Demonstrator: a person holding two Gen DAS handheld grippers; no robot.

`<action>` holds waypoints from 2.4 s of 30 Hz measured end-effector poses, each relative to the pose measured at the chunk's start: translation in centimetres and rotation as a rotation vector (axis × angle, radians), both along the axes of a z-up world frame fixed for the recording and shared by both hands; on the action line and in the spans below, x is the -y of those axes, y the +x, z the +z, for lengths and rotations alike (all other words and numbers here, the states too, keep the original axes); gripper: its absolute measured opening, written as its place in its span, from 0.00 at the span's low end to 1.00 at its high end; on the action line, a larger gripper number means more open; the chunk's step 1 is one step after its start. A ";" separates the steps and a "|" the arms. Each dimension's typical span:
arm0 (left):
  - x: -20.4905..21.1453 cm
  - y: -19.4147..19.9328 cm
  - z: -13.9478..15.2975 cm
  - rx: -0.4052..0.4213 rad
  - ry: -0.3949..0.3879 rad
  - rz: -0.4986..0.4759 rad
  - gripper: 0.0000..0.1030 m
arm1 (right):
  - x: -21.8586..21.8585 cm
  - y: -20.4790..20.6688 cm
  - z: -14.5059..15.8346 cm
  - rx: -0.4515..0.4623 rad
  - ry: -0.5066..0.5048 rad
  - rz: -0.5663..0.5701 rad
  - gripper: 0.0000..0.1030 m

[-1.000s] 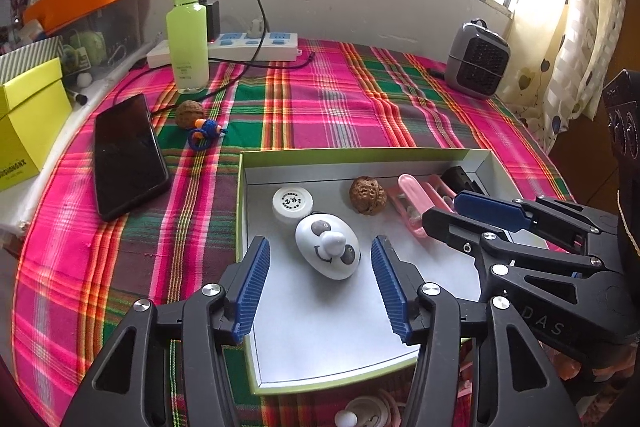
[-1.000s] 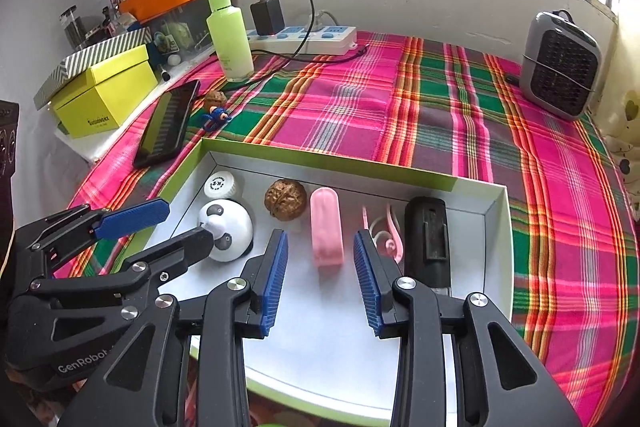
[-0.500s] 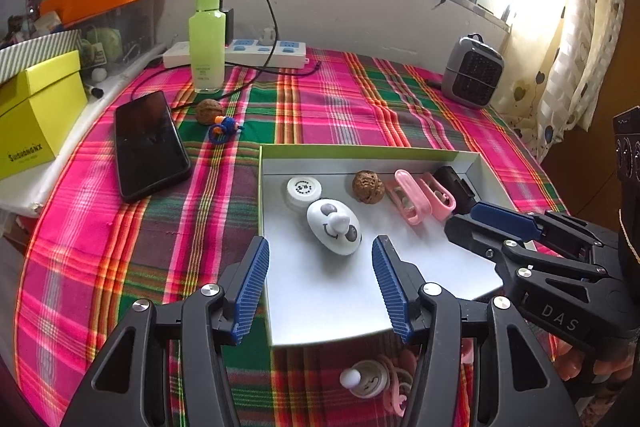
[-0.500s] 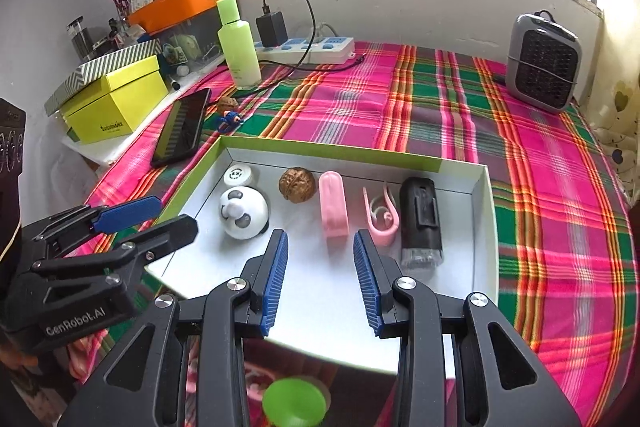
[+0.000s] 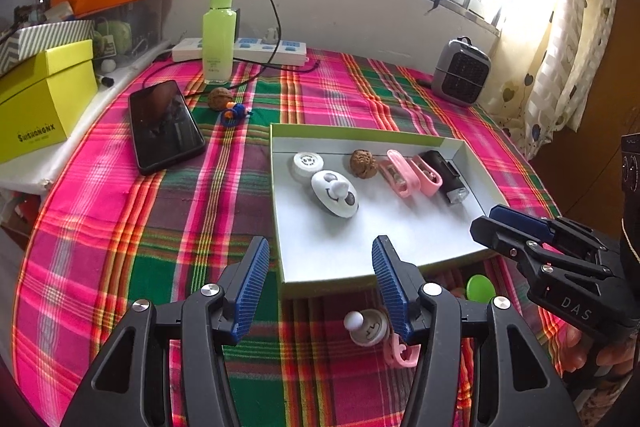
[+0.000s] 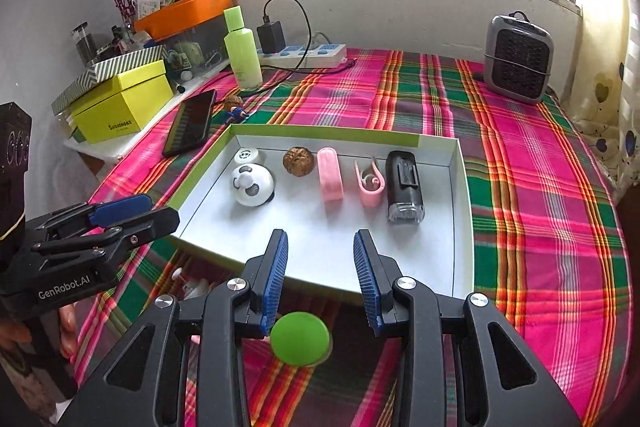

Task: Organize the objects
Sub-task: 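Withdraw both open tools from the box toward the remaining items, then grasp the green-topped round object with the right tool while the left tool reaches the white knob toy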

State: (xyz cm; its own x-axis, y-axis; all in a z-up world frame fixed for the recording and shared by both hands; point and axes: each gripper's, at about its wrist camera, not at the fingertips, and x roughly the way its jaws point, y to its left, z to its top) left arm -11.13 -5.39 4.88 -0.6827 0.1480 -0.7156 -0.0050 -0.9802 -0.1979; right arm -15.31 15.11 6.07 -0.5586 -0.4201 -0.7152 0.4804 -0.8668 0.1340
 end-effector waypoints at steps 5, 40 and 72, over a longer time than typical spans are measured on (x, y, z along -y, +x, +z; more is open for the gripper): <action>0.0 0.9 -0.5 0.009 0.006 -0.002 0.51 | -0.1 1.1 -0.1 -0.014 0.006 0.004 0.35; -0.9 1.8 -3.9 0.091 0.082 -0.050 0.52 | -2.1 4.7 -2.7 0.032 -0.024 -0.025 0.35; 1.0 2.1 -3.9 0.092 0.106 -0.008 0.52 | -1.6 4.5 -2.9 0.001 -0.013 -0.029 0.35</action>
State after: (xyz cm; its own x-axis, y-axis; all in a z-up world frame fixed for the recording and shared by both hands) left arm -9.08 -6.44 0.96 -0.6135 0.2309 -0.7552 0.0106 -0.9538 -0.3002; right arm -10.78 16.70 3.22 -0.5702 -0.4131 -0.7101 0.4551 -0.8784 0.1456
